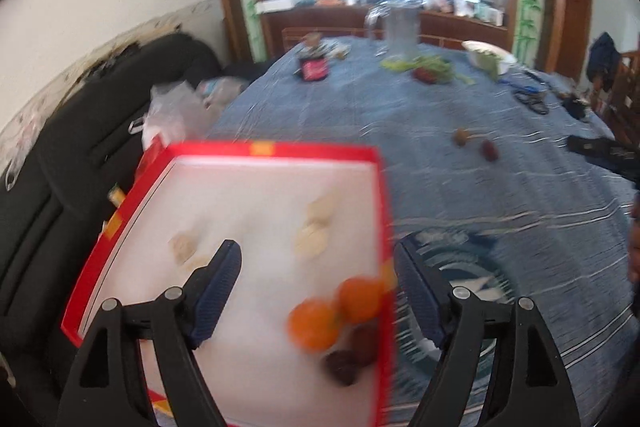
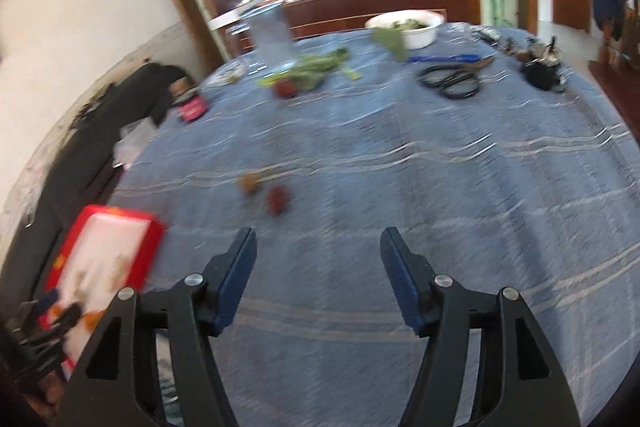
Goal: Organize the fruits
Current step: 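Move both open grippers back to the remaining fruit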
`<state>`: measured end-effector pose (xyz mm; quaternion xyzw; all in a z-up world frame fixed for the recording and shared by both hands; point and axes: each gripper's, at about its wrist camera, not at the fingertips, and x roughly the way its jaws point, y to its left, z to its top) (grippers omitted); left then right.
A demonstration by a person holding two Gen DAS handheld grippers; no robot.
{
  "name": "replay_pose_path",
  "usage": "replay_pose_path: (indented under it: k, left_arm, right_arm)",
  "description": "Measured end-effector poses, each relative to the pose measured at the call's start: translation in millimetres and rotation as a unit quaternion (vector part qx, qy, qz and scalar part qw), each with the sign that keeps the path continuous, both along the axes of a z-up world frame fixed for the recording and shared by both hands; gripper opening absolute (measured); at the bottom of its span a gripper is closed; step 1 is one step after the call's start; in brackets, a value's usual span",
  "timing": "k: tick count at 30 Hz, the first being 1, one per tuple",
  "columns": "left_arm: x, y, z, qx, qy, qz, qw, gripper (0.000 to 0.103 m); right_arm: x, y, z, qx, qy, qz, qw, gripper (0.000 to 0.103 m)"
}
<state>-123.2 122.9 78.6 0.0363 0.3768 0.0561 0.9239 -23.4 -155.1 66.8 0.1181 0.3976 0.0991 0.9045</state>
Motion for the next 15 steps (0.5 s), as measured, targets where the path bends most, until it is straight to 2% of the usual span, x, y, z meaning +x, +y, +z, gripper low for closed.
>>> replay_pose_path:
  k: [2,3,6,7,11,15]
  left_arm:
    - [6.5,-22.0,4.9,0.006,-0.005,-0.019,0.9998,0.079]
    - [10.5,-28.5,5.4,0.008,-0.005,-0.024,0.9997,0.08]
    - [25.4,-60.5,4.1,0.014,-0.003,-0.048,0.9988,0.08]
    - [29.8,-71.2,2.6,0.014,-0.002,-0.056,0.9983,0.08]
    - [42.5,-116.0,-10.1,0.013,0.014,-0.093,0.9954,0.08]
    - [45.7,-141.6,-20.2,0.024,0.032,-0.117,0.9924,0.08]
  right_arm:
    - [5.2,-8.6,-7.4,-0.006,-0.009,-0.014,1.0,0.066]
    - [8.7,-17.1,-16.7,0.008,-0.011,-0.021,1.0,0.066]
    - [20.4,-31.8,-37.1,0.032,0.045,-0.047,0.997,0.066]
    - [22.0,-39.7,-41.8,0.055,0.057,-0.055,0.995,0.066]
    - [18.4,-52.9,-38.5,0.064,0.055,-0.077,0.993,0.066]
    - [17.7,-60.2,-38.7,0.081,0.063,-0.078,0.992,0.066]
